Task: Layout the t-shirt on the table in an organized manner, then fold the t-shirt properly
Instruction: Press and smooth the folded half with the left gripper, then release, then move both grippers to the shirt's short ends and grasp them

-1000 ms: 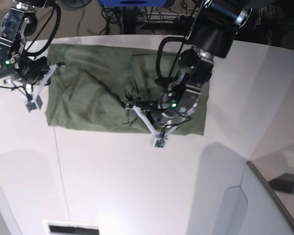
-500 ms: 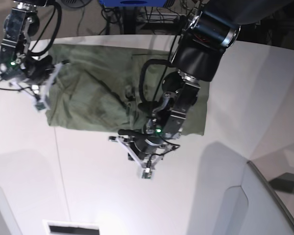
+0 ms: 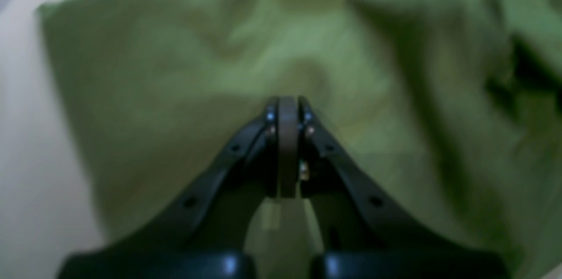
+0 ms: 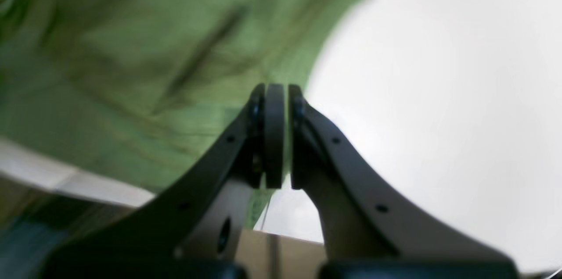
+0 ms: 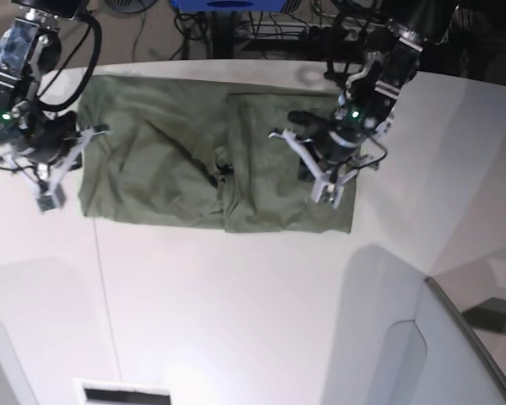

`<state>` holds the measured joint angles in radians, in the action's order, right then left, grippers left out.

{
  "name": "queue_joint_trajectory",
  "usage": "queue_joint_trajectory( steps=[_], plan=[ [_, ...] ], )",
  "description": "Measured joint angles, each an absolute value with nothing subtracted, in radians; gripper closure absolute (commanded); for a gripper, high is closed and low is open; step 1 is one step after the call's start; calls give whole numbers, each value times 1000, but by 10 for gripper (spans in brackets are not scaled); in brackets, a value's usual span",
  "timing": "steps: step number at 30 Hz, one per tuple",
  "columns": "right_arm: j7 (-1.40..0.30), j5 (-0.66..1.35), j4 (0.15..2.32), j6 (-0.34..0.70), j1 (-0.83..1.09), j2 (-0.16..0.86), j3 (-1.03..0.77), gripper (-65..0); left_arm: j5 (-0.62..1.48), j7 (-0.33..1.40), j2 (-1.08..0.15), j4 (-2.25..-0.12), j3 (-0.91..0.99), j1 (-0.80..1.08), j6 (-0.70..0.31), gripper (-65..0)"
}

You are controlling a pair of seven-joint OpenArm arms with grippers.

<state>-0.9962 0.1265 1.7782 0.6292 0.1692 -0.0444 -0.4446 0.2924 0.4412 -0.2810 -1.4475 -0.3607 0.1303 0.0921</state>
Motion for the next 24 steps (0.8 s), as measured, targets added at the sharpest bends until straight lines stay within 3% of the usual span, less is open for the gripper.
queue_joint_trajectory(
  steps=[3, 9, 13, 18, 24],
  plan=[
    [-993, 301, 1737, 637, 161, -57, -564, -59, 292, 464, -317, -1509, -357, 203, 102, 0],
    [-1131, 554, 1509, 630, 115, 42, -647, -309, 293, 432, -317, -1641, -363, 267, 87, 0],
    [-1137, 733, 1421, 630, 112, 90, -655, -413, 289, 446, -322, -1598, -361, 286, 98, 0],
    [-1124, 832, 1306, 629, 92, 156, -648, -473, 290, 437, -342, -1562, -362, 301, 97, 0],
    [-1093, 840, 1143, 629, 20, 208, -641, -476, 289, 448, -373, -1569, -357, 331, 99, 0]
  ],
)
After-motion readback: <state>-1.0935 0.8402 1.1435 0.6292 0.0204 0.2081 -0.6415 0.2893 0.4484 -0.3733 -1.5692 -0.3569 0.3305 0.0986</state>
